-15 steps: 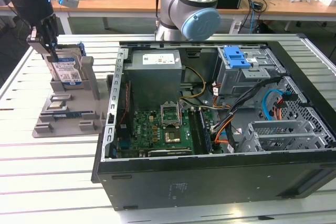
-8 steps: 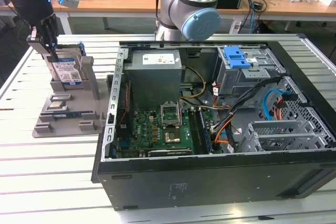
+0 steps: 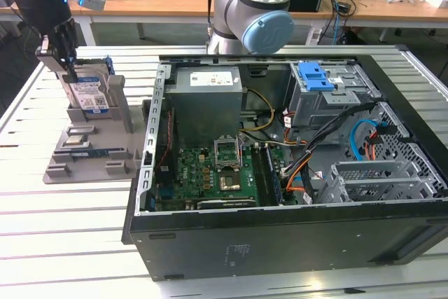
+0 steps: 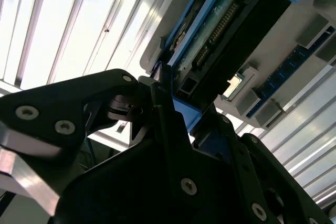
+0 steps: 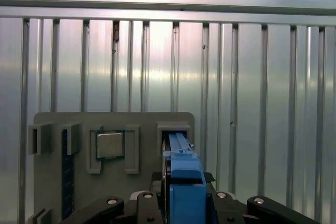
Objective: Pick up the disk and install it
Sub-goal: 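Pick up the disk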
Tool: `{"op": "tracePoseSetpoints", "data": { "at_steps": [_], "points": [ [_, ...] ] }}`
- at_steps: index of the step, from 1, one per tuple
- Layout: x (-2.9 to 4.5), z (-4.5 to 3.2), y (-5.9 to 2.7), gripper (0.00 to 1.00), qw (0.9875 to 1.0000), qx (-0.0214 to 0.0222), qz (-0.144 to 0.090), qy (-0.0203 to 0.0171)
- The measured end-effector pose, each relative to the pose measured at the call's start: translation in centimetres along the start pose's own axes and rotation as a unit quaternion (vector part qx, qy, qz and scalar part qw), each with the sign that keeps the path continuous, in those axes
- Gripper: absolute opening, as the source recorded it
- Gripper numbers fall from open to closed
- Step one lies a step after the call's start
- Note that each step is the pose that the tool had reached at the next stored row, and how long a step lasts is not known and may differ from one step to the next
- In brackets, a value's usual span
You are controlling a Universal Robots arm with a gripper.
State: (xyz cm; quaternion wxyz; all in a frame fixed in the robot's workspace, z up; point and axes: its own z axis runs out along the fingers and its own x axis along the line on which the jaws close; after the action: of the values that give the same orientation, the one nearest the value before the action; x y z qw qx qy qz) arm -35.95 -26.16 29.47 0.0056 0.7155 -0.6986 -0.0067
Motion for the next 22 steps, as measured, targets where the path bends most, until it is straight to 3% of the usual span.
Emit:
{"op": "tracePoseSetpoints", "data": {
  "at_steps": [11,22],
  "points": [
    [-0.22,-2.23,0.03,0.37,1.0000,0.0000,0.000,0.0000],
    [-0.40,-3.90,0.06,0.37,1.0000,0.0000,0.000,0.0000]
  ]
}}
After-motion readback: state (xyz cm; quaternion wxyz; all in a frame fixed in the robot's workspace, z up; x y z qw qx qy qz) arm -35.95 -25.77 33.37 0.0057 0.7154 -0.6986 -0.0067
